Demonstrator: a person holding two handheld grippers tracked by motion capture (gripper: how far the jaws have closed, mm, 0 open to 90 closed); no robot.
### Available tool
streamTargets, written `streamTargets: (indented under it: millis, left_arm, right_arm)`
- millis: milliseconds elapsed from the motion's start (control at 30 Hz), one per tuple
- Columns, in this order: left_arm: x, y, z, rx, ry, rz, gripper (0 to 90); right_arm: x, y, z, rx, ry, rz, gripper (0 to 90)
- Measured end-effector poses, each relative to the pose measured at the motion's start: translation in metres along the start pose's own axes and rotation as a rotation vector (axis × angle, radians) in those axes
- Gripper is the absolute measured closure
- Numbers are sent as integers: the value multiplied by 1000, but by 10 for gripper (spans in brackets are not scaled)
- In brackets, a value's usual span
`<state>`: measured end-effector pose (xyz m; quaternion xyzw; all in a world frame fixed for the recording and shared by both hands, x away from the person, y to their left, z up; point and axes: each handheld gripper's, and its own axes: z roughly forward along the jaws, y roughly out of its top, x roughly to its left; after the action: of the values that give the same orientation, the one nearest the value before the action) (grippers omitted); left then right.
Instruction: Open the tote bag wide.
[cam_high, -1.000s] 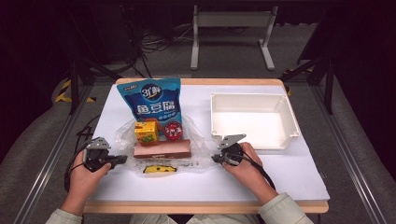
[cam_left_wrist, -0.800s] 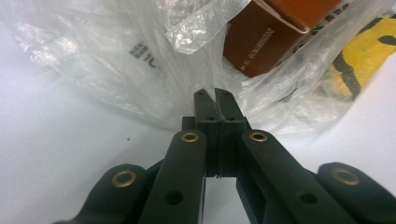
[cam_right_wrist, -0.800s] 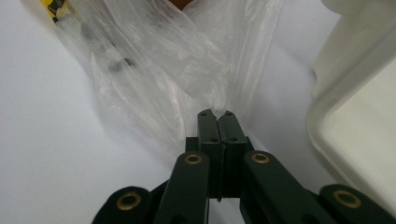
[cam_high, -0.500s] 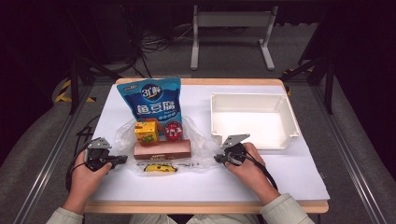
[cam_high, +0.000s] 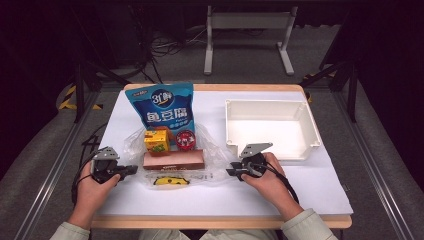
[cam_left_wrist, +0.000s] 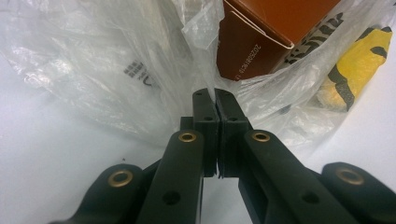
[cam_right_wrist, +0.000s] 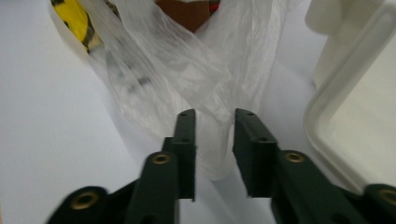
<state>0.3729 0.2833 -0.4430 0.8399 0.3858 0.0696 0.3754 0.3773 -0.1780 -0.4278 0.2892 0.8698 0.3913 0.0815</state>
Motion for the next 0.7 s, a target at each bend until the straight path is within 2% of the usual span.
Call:
streamTargets:
  millis: [33,100,133,300,367,467,500,567,633,700]
  left_arm:
    - [0,0,0,-1,-1,-1,887]
    - [0,0,0,-3,-4,-4,883]
    - [0,0,-1,-5,-3,-2,879]
    - [0,0,-2,-12,-8,0,833]
    - [-1,0,-3,-17,-14,-5,813]
    - [-1,0,-4,-27,-18,-7,712]
    - [-2,0,-5,-32,-18,-11,712]
    - [-3,0,-8,-48,-32,-13,573]
    - [-4,0,-9,-51,-33,-15,564]
    - [-3,-1,-11,-58,-44,-10,503]
  right_arm:
    - [0,0,0,0,0,0,658]
    - [2,3,-3,-27,8,-8,586]
    - [3,5,-5,-51,8,-11,527]
    - [8,16,-19,-132,11,-44,408]
    - [10,22,-26,-158,16,-58,407]
    - [12,31,-33,-170,23,-80,409]
    - [12,33,-35,-168,29,-81,416]
    - [12,45,-40,-153,30,-116,433]
    - [12,49,-41,-144,35,-127,438]
    - [13,60,-44,-123,49,-161,455]
